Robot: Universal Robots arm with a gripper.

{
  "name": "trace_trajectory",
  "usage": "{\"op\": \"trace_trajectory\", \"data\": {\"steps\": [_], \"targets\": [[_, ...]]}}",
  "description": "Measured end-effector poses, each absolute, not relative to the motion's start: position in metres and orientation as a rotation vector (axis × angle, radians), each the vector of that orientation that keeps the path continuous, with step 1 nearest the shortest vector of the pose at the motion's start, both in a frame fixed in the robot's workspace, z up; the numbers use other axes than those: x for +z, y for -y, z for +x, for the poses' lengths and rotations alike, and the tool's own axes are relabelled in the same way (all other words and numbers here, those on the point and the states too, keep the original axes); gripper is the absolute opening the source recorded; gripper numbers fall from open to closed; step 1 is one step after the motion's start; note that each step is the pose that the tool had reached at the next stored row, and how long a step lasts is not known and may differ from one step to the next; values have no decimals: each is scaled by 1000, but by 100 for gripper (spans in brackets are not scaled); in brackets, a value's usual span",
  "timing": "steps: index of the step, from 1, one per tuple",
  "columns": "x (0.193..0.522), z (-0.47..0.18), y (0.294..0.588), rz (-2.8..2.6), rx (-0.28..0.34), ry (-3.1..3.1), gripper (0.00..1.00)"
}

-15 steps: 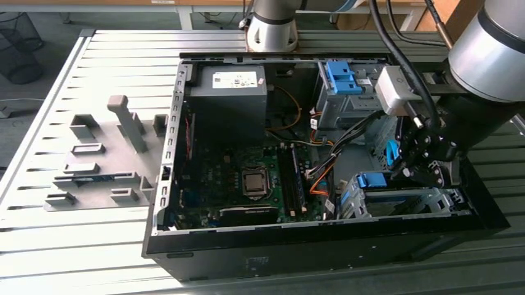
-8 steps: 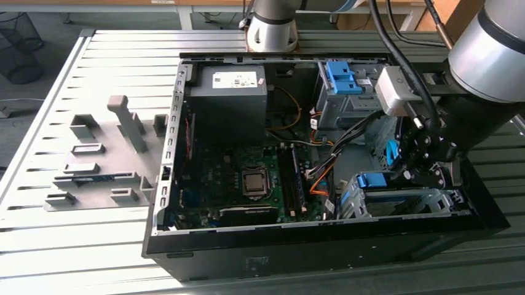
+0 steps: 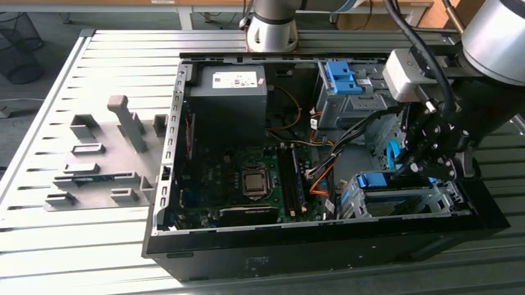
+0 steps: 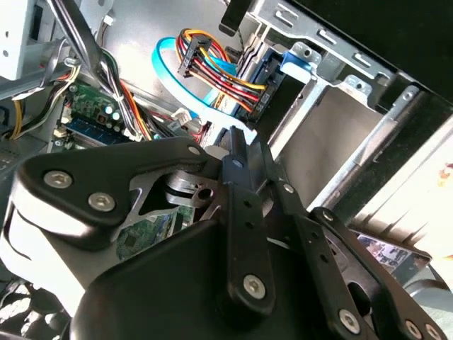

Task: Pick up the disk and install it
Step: 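Insert the second disk wire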

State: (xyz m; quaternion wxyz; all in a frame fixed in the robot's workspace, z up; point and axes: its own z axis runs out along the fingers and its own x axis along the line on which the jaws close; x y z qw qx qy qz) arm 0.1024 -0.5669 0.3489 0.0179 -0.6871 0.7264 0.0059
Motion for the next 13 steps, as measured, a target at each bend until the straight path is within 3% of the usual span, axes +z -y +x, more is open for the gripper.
{"op": "trace_trajectory", "data": {"steps": [2,4,13], "targets": [[350,102,567,-2134,19,-2256,22],[350,102,567,-2134,19,-2256,11],[351,102,567,-2134,19,-2256,11]]}}
